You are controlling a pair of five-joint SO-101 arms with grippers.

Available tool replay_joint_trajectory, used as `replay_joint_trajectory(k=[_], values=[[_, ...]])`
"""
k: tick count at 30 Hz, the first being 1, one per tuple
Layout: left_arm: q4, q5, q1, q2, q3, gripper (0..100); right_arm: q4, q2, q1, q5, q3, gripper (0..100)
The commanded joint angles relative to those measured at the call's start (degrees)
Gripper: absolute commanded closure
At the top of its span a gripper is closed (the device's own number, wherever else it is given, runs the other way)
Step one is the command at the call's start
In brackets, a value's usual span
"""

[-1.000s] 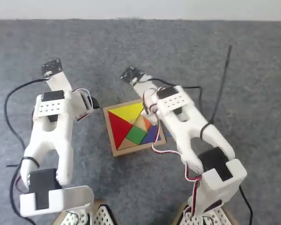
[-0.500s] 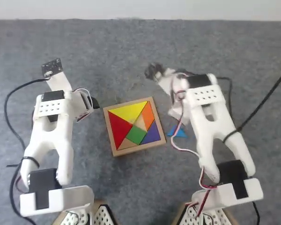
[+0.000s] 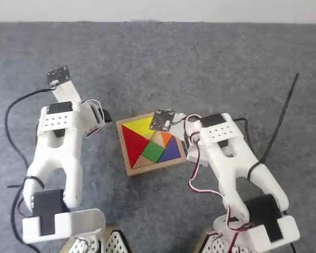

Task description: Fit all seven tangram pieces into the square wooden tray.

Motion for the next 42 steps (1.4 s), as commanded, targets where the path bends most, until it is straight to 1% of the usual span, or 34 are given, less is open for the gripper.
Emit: replay_joint_trajectory(k=[1,4,6,10,17,21,25,30,32,36,38,42], values=[[-0.44,-0.79,0.26,-0.62,-0.57,73,-4.35,-2.42,-0.13,2.02,-0.26,80.4],[-0.44,-0.79,0.26,-0.53,-0.57,73,-4.35,1.1,0.57,8.09,-0.26,80.4],[-0.44,-0.79,0.26,-0.53,-0.57,73,-4.7,3.56,1.54,9.85,-0.26,80.4],[-0.44,-0.88,0.26,-0.53,-0.57,73,-4.7,5.85,3.03,11.16,-0.26,80.7],[-0.44,-0.88,0.26,-0.62,-0.57,73,-6.46,6.29,2.68,11.52,-0.7,80.9],[-0.44,-0.88,0.26,-0.53,-0.57,73,-5.93,10.51,2.59,15.82,-2.02,80.9],[-0.44,-0.88,0.26,-0.44,-0.57,73,-3.65,12.62,3.03,16.18,-5.27,80.9],[-0.44,-0.88,0.26,-0.44,-0.57,73,-3.56,13.14,2.95,17.41,-5.45,80.9],[-0.44,-0.88,0.26,-0.44,-0.57,73,-3.47,12.88,2.95,17.41,-5.45,83.5],[-0.44,-0.88,0.26,-0.44,-0.57,73,-3.03,12.7,3.12,17.41,-6.77,94.6],[-0.44,-0.88,0.26,-0.44,-0.57,73,-2.86,12.7,3.12,17.32,-7.82,98.3],[-0.35,-0.88,0.26,-0.62,-0.57,73,1.8,10.07,3.03,17.32,-10.55,97.9]])
